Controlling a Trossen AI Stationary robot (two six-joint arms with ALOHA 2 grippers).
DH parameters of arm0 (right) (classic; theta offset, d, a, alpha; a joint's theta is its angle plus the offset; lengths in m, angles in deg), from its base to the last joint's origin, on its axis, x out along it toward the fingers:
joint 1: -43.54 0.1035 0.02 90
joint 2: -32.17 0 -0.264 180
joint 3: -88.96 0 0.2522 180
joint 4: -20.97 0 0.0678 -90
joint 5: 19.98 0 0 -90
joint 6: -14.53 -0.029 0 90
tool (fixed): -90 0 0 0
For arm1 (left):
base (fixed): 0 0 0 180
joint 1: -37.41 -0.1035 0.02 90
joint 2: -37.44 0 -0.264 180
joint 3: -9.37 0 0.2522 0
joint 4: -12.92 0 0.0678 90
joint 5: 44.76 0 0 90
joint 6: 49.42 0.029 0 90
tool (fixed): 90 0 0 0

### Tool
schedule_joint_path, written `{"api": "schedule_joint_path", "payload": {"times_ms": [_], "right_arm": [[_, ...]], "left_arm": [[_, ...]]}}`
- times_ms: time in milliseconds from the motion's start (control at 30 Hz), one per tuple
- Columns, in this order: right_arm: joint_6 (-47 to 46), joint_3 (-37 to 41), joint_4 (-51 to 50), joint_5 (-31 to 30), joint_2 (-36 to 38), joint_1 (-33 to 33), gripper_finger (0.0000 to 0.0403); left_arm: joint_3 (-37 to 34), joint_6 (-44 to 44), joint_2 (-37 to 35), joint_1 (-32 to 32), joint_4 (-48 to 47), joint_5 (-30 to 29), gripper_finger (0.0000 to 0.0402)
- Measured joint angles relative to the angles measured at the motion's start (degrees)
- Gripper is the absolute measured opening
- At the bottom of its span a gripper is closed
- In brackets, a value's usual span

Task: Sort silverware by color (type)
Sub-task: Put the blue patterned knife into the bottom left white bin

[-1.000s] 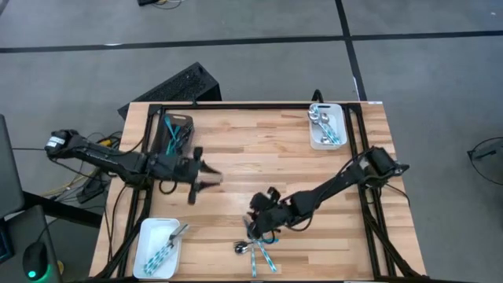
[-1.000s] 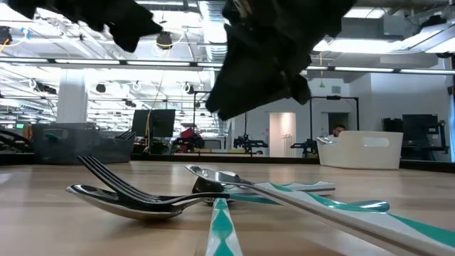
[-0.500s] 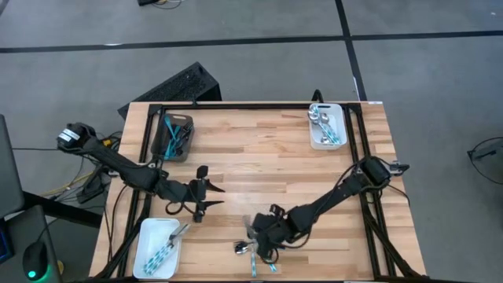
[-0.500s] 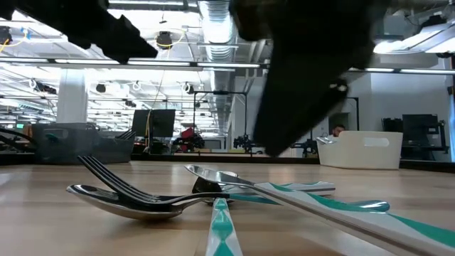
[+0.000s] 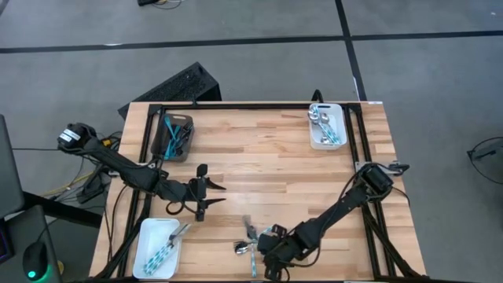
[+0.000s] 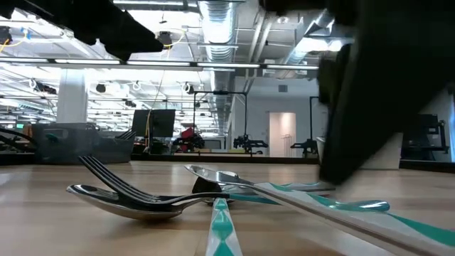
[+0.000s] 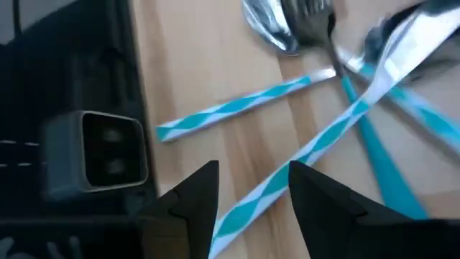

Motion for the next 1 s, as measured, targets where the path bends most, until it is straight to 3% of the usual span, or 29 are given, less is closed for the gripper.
{"api": "schedule_joint_path", "payload": {"times_ms": [367,500,700,833,1000], "right_arm": [[-4.01,-0.19,-5.23,1.38,-2.63,-2.69,0.0190],[-5.85,-0.20,-10.79,0.77,-2.37,-3.65,0.0157],[-5.55,-0.09,-12.91,0.50,-2.41,-4.58,0.0064],[-5.92,-0.08,-14.73,-0.33,-2.46,-4.72,0.0059],[-6.44,0.21,-15.69,-5.85,-0.88,-3.93,0.0059]], "left_arm": [[0.02,0.05,0.00,0.00,-0.24,-1.55,0.0144],[0.02,0.53,0.00,-0.02,-0.62,-2.07,0.0144],[0.02,0.71,0.00,-0.02,-1.27,-2.97,0.0144],[0.02,0.69,0.00,-0.01,-1.71,-2.97,0.0144],[0.02,0.30,0.00,-0.01,-2.78,-2.98,0.0144]]}}
